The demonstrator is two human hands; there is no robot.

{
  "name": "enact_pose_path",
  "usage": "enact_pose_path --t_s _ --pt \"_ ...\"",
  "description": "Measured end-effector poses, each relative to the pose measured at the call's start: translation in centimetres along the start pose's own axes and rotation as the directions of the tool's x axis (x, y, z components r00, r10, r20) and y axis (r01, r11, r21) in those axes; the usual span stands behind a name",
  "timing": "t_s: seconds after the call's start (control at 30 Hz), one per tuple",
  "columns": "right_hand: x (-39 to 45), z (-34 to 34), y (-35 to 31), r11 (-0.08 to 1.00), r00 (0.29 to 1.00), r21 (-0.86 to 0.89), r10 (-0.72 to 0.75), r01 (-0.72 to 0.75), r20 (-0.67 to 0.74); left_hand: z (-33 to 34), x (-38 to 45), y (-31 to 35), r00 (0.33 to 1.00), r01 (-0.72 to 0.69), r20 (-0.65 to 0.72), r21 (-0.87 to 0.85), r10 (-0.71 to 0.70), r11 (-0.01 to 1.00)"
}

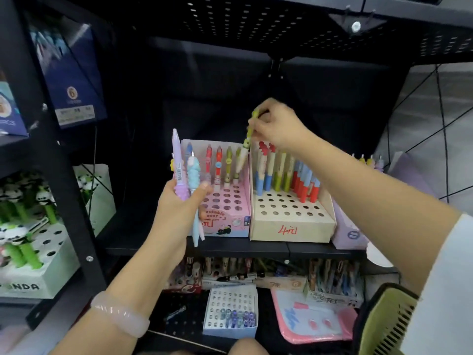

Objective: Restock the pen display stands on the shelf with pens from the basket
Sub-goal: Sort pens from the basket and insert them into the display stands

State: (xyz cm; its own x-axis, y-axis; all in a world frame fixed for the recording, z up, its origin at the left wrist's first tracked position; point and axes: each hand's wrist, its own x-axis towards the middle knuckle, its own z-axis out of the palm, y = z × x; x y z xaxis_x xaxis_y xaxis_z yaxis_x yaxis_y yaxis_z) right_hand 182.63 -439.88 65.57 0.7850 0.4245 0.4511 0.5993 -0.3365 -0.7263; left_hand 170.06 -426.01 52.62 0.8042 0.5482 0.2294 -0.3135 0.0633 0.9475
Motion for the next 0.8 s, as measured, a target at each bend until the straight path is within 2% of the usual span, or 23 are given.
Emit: enact_pose_path --t_s 0.07,0.37,0.43,0.57,0.8 --pt "1.0 0.4 0.2 0.986 0.997 -0.164 0.051 -0.042 0.05 -0.3 0.4 -0.2 1.0 0.012 0.014 0.013 -0.012 1.0" --pt "1.4 4.2 0.9 0.932 0.941 -0.337 0.226 -0.134 0.25 -0.8 0.6 -0.6 0.998 0.04 0.038 0.044 -0.042 0.998" --pt "1.2 4.6 1.1 0.878 0.937 -0.462 0.259 -0.127 0.235 -0.8 0.5 -0.6 0.998 0.038 0.041 0.044 -0.04 0.998" --pt "0.8 5.2 1.5 0.688 0.984 -0.722 0.167 -0.073 0.06 -0.7 0.4 -0.6 0.999 0.033 0.038 0.05 -0.035 0.998" --pt "0.3 6.1 2.1 0.587 0.961 -0.806 0.256 -0.069 0.104 -0.8 0.1 -0.6 0.999 0.01 0.038 0.046 -0.012 0.999"
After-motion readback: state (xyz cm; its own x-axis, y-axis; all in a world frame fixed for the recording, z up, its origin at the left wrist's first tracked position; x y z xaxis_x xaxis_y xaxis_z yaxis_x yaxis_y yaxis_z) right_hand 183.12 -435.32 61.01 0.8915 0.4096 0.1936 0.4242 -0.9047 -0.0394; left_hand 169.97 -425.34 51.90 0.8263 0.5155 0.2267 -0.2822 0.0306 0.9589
